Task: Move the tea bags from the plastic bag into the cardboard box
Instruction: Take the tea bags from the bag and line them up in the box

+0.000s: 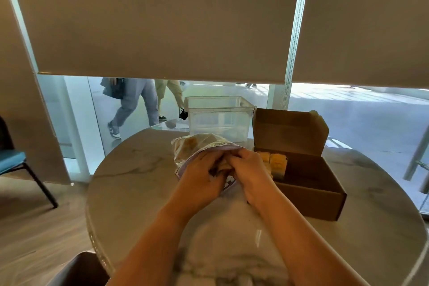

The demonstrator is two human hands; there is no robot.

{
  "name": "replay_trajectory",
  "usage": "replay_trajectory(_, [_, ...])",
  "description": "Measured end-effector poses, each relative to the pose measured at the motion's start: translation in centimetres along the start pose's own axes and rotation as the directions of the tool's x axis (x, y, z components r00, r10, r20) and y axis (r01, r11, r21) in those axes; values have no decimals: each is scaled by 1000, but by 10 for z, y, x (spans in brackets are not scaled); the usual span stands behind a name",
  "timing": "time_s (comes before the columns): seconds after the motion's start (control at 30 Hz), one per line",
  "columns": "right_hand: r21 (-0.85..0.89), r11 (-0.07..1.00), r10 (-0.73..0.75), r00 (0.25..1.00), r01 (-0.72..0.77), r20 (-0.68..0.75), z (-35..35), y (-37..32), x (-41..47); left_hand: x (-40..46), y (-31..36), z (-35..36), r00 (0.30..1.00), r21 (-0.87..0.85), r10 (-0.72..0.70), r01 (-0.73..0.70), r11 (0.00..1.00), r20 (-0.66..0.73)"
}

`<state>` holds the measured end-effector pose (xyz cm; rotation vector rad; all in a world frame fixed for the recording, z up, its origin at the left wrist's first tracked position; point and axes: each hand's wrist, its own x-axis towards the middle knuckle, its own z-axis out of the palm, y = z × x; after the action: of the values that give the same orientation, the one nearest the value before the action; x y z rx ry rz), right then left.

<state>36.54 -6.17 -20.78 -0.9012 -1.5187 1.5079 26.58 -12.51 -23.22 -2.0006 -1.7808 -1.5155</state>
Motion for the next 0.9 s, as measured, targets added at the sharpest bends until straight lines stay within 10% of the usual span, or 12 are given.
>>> replay_trajectory(0.13, [307,950,14,991,-56,137,-5,-6,-3,1,1,-4,992,-104,-72,61,993,-107])
replay_trajectory(0.43, [-371,855,-329,932,361,149,-5,-4,-7,4,9,-5,909,-414,-375,276,867,-180])
replay_trajectory(0.63, [-242,927,-292,956,286,8,-8,-9,-8,6,8,-12,881,-631,-472,364,685,-4])
replay_trajectory(0.9, [-190,967,-172,985,172,14,-17,-19,-13,6,6,-13,858,-603,-511,378,702,-56])
